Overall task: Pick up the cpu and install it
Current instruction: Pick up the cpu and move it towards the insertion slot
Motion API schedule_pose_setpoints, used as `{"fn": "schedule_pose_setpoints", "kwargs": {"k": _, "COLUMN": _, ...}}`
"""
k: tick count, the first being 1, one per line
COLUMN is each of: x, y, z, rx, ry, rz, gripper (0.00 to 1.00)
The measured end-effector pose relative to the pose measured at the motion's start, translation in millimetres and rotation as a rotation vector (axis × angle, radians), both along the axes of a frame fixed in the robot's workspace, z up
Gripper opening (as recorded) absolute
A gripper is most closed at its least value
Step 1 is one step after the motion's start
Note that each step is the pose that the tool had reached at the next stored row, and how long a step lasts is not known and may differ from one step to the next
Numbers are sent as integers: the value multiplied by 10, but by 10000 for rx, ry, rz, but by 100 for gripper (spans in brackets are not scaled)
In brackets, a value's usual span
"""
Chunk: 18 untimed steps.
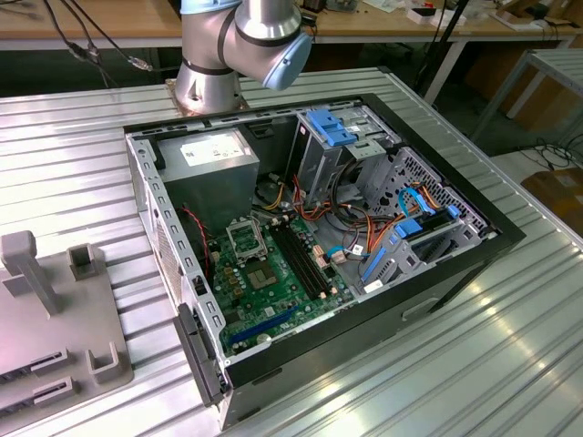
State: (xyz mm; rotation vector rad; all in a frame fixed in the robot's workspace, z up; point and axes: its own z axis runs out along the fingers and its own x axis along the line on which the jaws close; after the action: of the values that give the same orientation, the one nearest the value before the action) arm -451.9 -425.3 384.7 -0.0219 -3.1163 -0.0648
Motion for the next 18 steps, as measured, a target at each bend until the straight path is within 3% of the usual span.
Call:
{"fn": "schedule_pose_setpoints", "kwargs": {"k": 3, "x": 0, "y": 0, "z": 0, "rx": 0, "ry": 0, "rz": 0, "gripper": 62}}
{"fn": "schedule_pose_setpoints", "kwargs": {"k": 18, "x": -18, "y": -13, "z": -22, "rx": 0, "ry": 0, "rz": 17, "gripper": 62}}
